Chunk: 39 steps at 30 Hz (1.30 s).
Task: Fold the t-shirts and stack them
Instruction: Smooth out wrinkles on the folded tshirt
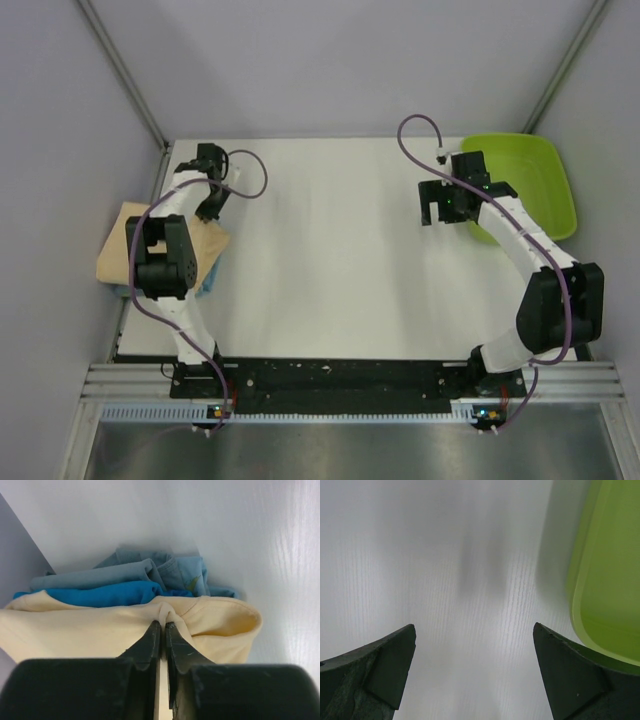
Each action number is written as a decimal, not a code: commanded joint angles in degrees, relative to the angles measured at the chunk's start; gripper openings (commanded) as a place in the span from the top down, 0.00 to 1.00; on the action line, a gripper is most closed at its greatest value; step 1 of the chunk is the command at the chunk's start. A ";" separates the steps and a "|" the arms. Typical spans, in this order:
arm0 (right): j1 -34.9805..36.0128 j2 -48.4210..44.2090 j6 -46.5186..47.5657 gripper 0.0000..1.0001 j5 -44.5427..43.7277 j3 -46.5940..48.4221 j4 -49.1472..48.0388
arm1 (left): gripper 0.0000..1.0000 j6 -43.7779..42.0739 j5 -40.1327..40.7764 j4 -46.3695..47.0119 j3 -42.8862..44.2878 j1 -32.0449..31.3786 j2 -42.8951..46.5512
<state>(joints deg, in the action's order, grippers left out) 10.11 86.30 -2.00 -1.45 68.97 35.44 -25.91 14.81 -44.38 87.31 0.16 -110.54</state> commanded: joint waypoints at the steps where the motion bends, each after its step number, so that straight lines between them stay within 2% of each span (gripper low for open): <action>1: 0.35 -2.19 0.77 0.01 -0.22 0.11 -0.90 | 1.00 0.86 -3.11 2.63 0.14 0.19 0.85; 8: 0.35 -1.67 0.77 0.01 -0.13 0.11 -0.90 | 1.00 -1.51 -11.11 0.36 -0.38 -2.01 9.37; 11: 0.35 -1.49 0.77 0.01 -0.04 0.20 -0.90 | 1.00 -2.56 -12.17 -1.41 -1.35 -3.15 12.53; 15: 0.35 -1.05 0.77 0.01 0.13 0.38 -0.90 | 1.00 -5.02 -17.26 -4.57 -3.71 -4.64 13.16; 18: 0.35 -0.87 0.77 0.01 0.49 0.46 -0.90 | 1.00 -5.29 -15.35 -4.49 -6.79 -6.05 10.89; 19: 0.44 -0.96 0.77 0.01 0.57 0.46 -0.90 | 0.98 -5.12 -12.81 -3.96 -7.41 -6.14 9.48; 20: 0.44 -0.79 0.86 0.01 0.57 0.38 -0.90 | 0.84 -4.85 -11.31 -3.18 -8.02 -6.14 8.51; 22: 0.35 -0.78 0.95 0.01 0.84 0.38 -0.90 | 0.45 -5.11 -8.58 -0.37 -9.26 -6.23 6.31; 23: 0.44 -0.78 0.95 0.01 0.93 0.38 -0.90 | 0.35 -5.20 -8.22 0.08 -9.26 -6.32 5.43; 25: 0.35 -0.78 0.95 0.01 1.10 0.38 -0.90 | 0.22 -5.64 -7.95 0.70 -9.35 -6.75 4.11; 27: 0.44 -0.96 1.03 0.01 1.19 0.20 -0.90 | 0.17 -6.34 -6.47 3.14 -10.40 -7.81 4.19; 30: 0.35 -1.05 1.12 0.01 1.19 0.11 -0.90 | 0.18 -7.05 -3.13 5.88 -12.07 -9.65 4.89; 33: 0.44 -0.96 1.21 0.01 1.28 0.02 -0.90 | 0.17 -6.52 -5.91 5.45 -11.02 -9.57 7.78; 37: 0.35 -0.44 1.38 0.01 1.19 0.02 -0.90 | 0.14 -4.42 -17.33 0.71 -2.70 -3.70 12.54; 39: 0.44 0.09 1.47 0.01 2.67 0.37 -0.90 | 0.17 -3.89 -17.89 -1.58 2.06 1.56 11.41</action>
<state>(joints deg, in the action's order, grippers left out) 10.11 86.32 -1.21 -0.71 68.97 35.42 -31.42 2.76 -44.58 79.48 -6.63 -103.88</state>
